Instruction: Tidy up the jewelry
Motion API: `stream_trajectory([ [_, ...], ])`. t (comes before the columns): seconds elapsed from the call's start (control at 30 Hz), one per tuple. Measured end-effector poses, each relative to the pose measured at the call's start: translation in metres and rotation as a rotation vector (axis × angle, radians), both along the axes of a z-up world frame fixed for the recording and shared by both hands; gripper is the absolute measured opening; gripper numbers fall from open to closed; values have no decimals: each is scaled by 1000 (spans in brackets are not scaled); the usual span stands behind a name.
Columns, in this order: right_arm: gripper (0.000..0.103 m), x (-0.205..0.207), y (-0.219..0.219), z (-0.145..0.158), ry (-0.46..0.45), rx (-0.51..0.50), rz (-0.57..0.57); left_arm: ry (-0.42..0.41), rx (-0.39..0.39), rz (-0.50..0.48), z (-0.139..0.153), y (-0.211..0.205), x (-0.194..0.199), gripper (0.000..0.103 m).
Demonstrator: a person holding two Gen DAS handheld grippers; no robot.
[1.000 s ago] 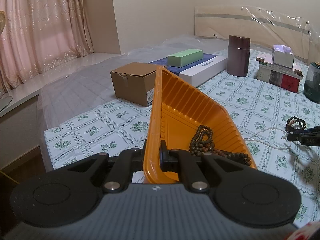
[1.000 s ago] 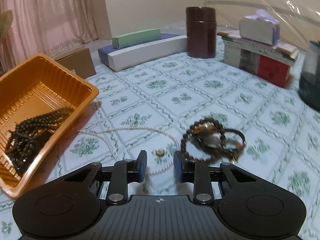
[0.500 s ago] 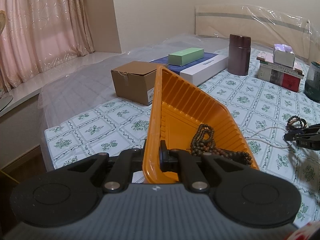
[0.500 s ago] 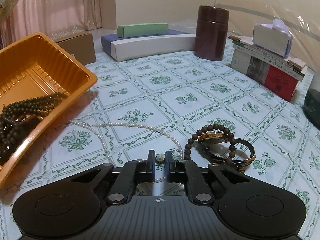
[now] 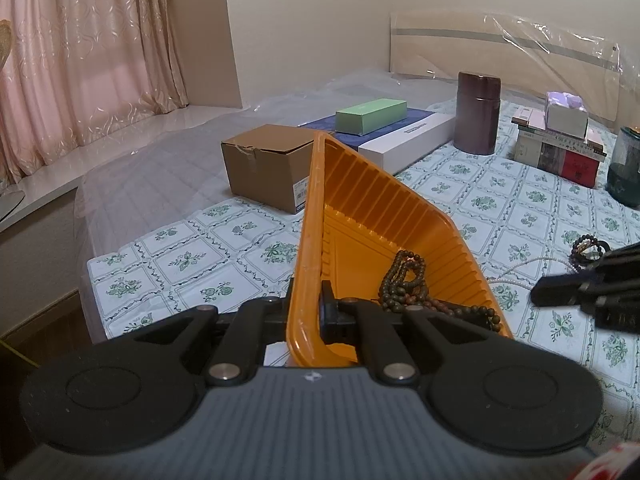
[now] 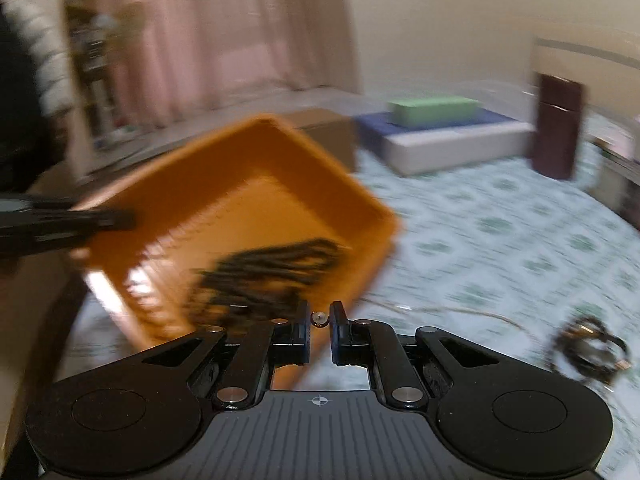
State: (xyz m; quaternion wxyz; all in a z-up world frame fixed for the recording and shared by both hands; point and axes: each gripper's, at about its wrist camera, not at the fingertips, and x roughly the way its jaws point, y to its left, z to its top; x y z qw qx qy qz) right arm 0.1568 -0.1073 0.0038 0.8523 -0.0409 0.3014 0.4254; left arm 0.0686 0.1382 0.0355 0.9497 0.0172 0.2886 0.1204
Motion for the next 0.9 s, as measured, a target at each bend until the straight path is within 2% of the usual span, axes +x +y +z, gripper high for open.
stream_trajectory([
  [0.13, 9, -13, 27, -1, 33, 22, 99, -2, -5, 1, 0, 1, 0, 7],
  [0.37, 10, -18, 48, -5, 65, 42, 167, -3, -8, 2, 0, 1, 0, 6],
  [0.4, 11, -17, 47, -5, 73, 57, 170, -3, -8, 1, 0, 1, 0, 6],
  [0.43, 16, -15, 46, -6, 87, 70, 166, -3, -8, 1, 0, 1, 0, 6],
  [0.47, 22, -13, 44, -6, 103, 82, 152, -3, -7, 1, 0, 1, 0, 6],
  [0.5, 37, -9, 39, -4, 117, 98, 135, -3, -7, 1, 0, 1, 0, 6],
  [0.53, 46, -6, 33, -3, 126, 116, 115, -3, -7, 2, -1, 1, 0, 6],
  [0.67, 47, 2, 7, 2, 117, 144, 24, -4, -8, 3, -1, 2, 0, 6],
  [0.77, 47, 9, -24, 0, 126, 151, -86, -4, -6, 2, -1, 2, 0, 6],
  [0.9, 47, 11, -68, -13, 115, 102, -240, -4, -8, 3, -1, 2, 0, 6],
])
